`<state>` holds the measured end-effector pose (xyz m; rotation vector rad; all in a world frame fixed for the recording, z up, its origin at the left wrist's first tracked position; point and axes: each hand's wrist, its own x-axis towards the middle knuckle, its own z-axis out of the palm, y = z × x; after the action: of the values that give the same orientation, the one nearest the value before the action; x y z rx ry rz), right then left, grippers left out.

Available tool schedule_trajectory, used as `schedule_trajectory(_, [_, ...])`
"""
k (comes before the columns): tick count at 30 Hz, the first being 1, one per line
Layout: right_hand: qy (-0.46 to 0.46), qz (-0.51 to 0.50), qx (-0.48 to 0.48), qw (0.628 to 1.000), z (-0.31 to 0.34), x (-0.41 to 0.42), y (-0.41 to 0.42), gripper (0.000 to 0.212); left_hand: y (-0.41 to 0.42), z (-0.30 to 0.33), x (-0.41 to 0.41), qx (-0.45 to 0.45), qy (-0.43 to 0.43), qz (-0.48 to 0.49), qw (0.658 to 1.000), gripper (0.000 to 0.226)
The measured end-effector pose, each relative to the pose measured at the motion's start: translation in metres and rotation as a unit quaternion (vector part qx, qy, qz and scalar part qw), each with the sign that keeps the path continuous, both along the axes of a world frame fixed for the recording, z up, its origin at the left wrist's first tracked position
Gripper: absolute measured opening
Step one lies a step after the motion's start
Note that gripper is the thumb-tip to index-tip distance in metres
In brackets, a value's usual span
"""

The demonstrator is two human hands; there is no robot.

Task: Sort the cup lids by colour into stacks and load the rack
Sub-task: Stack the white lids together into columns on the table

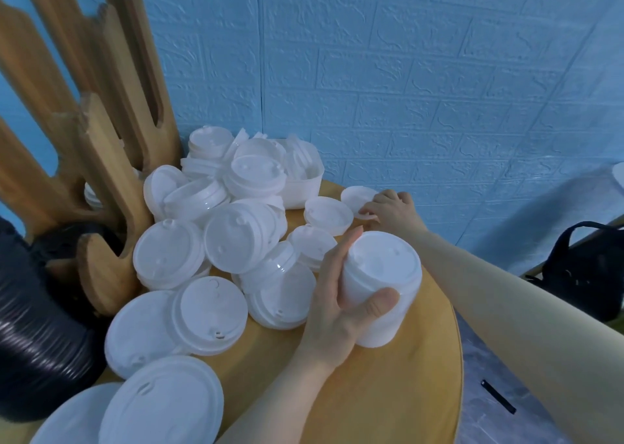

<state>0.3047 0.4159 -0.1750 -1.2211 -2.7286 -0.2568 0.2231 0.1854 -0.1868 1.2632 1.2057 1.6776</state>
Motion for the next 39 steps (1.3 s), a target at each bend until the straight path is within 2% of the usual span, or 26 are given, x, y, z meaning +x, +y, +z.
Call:
schedule_trajectory(4, [0.032, 0.009, 0.032, 0.999, -0.002, 0.021, -0.01, 0.022, -0.001, 0.001, 0.0, 0.001, -0.004, -0.002, 1.0, 0.078])
schedule_trajectory(8, [0.088, 0.038, 0.042, 0.994, -0.002, 0.041, -0.028, 0.035, -0.002, 0.003, 0.001, 0.001, -0.017, -0.007, 1.0, 0.08])
schedule_trajectory(12, [0.11, 0.074, 0.066, 0.989, -0.004, 0.059, -0.052, 0.022, -0.004, 0.005, 0.001, 0.006, -0.018, -0.01, 1.0, 0.08])
schedule_trajectory(15, [0.137, 0.071, 0.064, 0.986, -0.006, 0.073, -0.067, 0.028, -0.005, 0.006, 0.001, 0.004, -0.019, -0.016, 1.0, 0.083])
schedule_trajectory(17, [0.178, 0.045, 0.064, 0.981, -0.003, 0.082, -0.075, 0.027, -0.005, 0.006, 0.0, 0.003, -0.015, -0.022, 1.0, 0.084])
schedule_trajectory(19, [0.274, -0.005, 0.036, 0.961, 0.008, 0.084, -0.088, 0.014, -0.006, 0.006, -0.001, 0.002, -0.013, -0.026, 1.0, 0.084])
schedule_trajectory(20, [0.353, -0.036, -0.016, 0.935, 0.018, 0.084, -0.097, 0.01, -0.006, 0.006, -0.001, 0.001, -0.014, -0.028, 1.0, 0.084])
schedule_trajectory(21, [0.441, -0.063, -0.085, 0.891, 0.029, 0.083, -0.106, 0.009, -0.006, 0.006, -0.001, 0.0, -0.016, -0.03, 0.999, 0.085])
schedule_trajectory(23, [0.601, -0.078, -0.231, 0.761, 0.052, 0.082, -0.122, 0.008, -0.006, 0.006, -0.002, 0.0, -0.017, -0.032, 0.999, 0.086])
schedule_trajectory(25, [0.676, -0.061, -0.37, 0.635, 0.069, 0.085, -0.136, 0.007, -0.006, 0.006, -0.001, 0.001, -0.019, -0.036, 0.999, 0.085])
schedule_trajectory(26, [0.69, -0.049, -0.426, 0.584, 0.073, 0.087, -0.142, 0.007, -0.006, 0.006, -0.001, 0.001, -0.021, -0.038, 0.999, 0.085])
schedule_trajectory(28, [0.693, -0.034, -0.496, 0.522, 0.079, 0.088, -0.151, 0.009, -0.007, 0.007, -0.001, 0.001, -0.021, -0.042, 0.999, 0.086])
schedule_trajectory(30, [0.687, -0.029, -0.536, 0.489, 0.08, 0.087, -0.158, 0.011, -0.007, 0.006, -0.001, 0.003, -0.012, -0.045, 0.999, 0.088])
schedule_trajectory(31, [0.682, -0.03, -0.549, 0.483, 0.08, 0.086, -0.16, 0.012, -0.007, 0.006, -0.001, 0.005, -0.005, -0.046, 0.999, 0.089])
schedule_trajectory(33, [0.654, -0.043, -0.571, 0.495, 0.079, 0.085, -0.162, 0.015, -0.006, 0.005, -0.002, 0.009, 0.011, -0.045, 0.999, 0.089])
schedule_trajectory(36, [0.6, -0.08, -0.59, 0.535, 0.073, 0.085, -0.162, 0.023, -0.006, 0.003, -0.002, 0.01, 0.031, -0.04, 0.999, 0.088])
schedule_trajectory(39, [0.561, -0.113, -0.573, 0.587, 0.071, 0.086, -0.161, 0.023, -0.006, 0.001, -0.003, 0.011, 0.046, -0.031, 0.998, 0.085])
